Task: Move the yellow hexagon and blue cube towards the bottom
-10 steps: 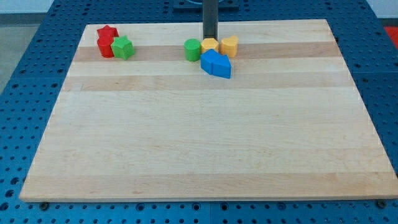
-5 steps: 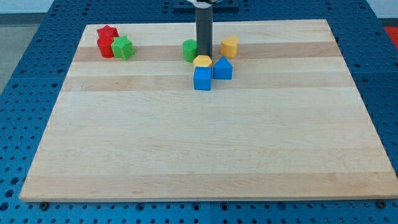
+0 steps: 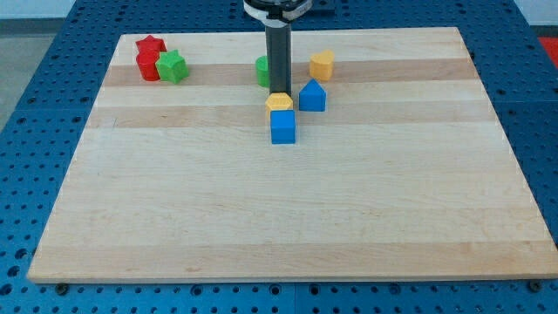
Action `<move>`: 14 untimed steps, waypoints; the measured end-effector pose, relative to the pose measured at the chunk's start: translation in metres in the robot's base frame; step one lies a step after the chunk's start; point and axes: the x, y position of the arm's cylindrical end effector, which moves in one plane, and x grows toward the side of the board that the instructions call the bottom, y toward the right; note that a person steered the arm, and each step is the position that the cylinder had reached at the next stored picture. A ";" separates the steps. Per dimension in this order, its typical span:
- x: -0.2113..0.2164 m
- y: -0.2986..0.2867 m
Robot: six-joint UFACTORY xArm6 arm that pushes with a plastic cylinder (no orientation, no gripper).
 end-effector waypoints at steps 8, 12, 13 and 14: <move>0.060 0.000; 0.071 0.000; 0.078 0.000; 0.087 0.000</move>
